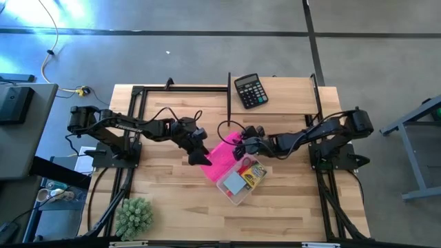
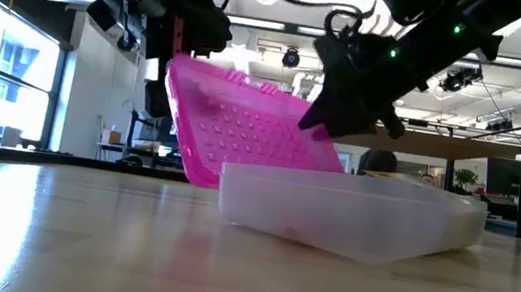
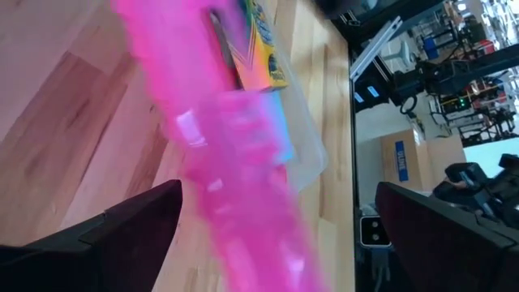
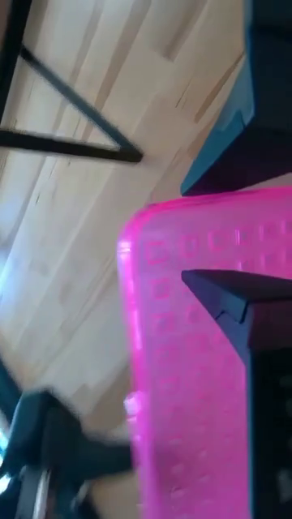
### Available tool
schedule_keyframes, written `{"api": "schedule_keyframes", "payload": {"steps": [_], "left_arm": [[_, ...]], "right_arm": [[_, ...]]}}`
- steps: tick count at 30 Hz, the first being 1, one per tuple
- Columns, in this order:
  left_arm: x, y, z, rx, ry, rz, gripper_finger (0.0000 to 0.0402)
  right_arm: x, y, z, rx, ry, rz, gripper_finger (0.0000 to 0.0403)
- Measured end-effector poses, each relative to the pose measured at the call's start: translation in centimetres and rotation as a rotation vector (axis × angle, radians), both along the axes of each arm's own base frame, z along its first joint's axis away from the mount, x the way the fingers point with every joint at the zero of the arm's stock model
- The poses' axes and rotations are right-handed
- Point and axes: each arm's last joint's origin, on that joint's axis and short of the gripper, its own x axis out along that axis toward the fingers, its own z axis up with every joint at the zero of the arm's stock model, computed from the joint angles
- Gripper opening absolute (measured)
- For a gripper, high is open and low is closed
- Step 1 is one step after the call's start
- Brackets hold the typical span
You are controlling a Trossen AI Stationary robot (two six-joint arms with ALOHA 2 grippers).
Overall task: Pack school essentials
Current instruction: Close the pink supply box
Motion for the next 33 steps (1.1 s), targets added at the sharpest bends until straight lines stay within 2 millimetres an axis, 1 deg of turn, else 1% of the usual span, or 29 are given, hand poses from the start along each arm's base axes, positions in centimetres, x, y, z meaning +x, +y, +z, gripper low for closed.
{"api": "schedule_keyframes", "payload": {"steps": [6, 12, 21, 25, 29, 33], "left_arm": [[0.2, -0.3, 0.2, 0.01, -0.024, -0.01, 0.04], [0.5, -0.9, 0.5, 0.011, -0.052, -0.032, 0.04], [2.1, -2.1, 3.5, 0.057, -0.114, -0.093, 0.04], [2.5, -2.8, 4.1, 0.098, -0.123, -0.083, 0.04], [2.9, -3.8, 3.9, 0.126, -0.122, -0.085, 0.04], [3.7, -4.7, 2.4, 0.122, -0.087, -0.09, 0.04]], "right_arm": [[-0.8, 0.1, 2.1, 0.021, -0.055, 0.022, 0.017], [-1.3, 0.1, 3.4, 0.009, -0.084, 0.043, 0.0174], [-2.4, 0.0, 5.2, -0.013, -0.101, 0.08, 0.0174], [-2.8, 0.0, 5.7, -0.004, -0.11, 0.086, 0.0174], [-2.8, 0.0, 5.9, 0.001, -0.114, 0.099, 0.0174], [-2.8, 0.0, 5.9, 0.002, -0.114, 0.101, 0.0174]]}}
